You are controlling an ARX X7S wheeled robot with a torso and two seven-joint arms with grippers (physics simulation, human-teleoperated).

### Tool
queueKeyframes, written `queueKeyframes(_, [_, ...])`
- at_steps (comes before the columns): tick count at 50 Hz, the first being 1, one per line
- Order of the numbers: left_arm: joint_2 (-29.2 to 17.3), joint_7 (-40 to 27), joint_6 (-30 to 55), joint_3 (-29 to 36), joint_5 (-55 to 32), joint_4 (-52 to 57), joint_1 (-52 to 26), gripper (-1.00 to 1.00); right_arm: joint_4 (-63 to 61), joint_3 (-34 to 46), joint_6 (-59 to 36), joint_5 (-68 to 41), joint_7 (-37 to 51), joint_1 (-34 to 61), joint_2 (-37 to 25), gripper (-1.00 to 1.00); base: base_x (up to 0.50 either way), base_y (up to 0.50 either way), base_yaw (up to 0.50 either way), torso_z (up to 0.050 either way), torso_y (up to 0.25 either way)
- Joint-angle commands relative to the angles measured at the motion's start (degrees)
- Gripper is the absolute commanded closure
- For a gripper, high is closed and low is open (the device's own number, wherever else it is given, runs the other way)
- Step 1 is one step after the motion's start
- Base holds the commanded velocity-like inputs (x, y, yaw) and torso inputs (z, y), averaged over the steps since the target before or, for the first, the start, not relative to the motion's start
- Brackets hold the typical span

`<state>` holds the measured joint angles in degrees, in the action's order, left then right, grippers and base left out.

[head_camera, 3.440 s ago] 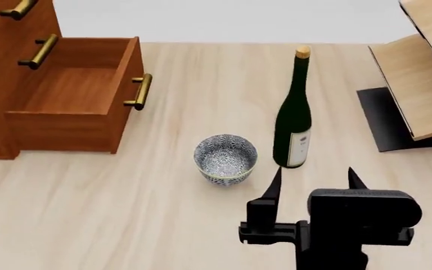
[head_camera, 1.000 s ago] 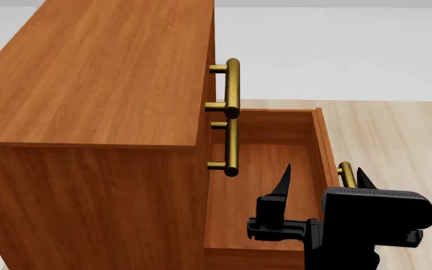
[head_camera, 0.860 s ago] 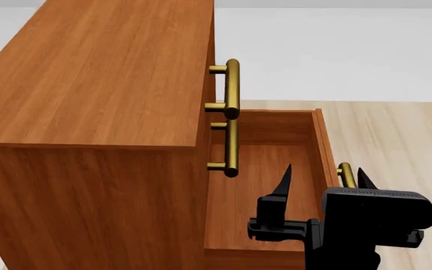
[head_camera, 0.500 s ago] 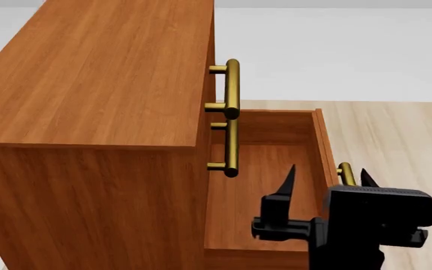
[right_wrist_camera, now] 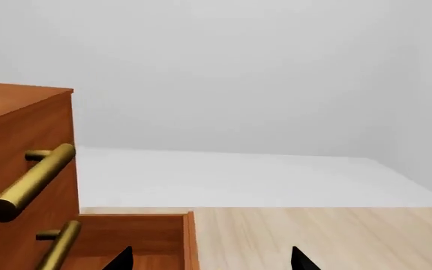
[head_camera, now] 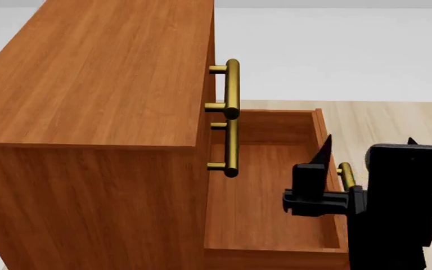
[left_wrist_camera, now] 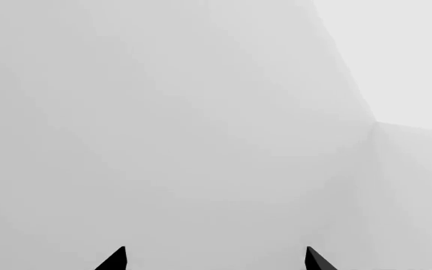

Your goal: Close the bottom drawer of the cabinet and open the top drawer.

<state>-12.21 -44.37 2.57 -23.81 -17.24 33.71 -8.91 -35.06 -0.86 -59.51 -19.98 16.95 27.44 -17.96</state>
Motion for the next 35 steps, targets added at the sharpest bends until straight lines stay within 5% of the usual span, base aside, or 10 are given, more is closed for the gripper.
queueKeyframes(1, [-0.77, -0.23, 0.7, 0.87, 0.72, 0.32, -0.04, -1.0, -6.22, -5.02, -12.69, -5.15, 0.52, 6.26, 0.46, -1.0, 0.0, 0.0, 0.0, 0.0, 0.0])
queueKeyframes(8, [-1.19, -0.42, 1.12, 1.44, 1.53, 0.2, 0.06, -1.0, -7.71, -6.13, -16.99, -6.86, 0.74, 9.89, 0.41, -1.0, 0.0, 0.0, 0.0, 0.0, -0.067])
queueKeyframes(35, [-1.64, -1.12, 1.09, 1.7, 1.26, 0.05, 0.25, -1.0, -5.68, -4.84, -12.36, -5.81, 0.68, 6.97, -1.21, -1.0, 0.0, 0.0, 0.0, 0.0, -0.249])
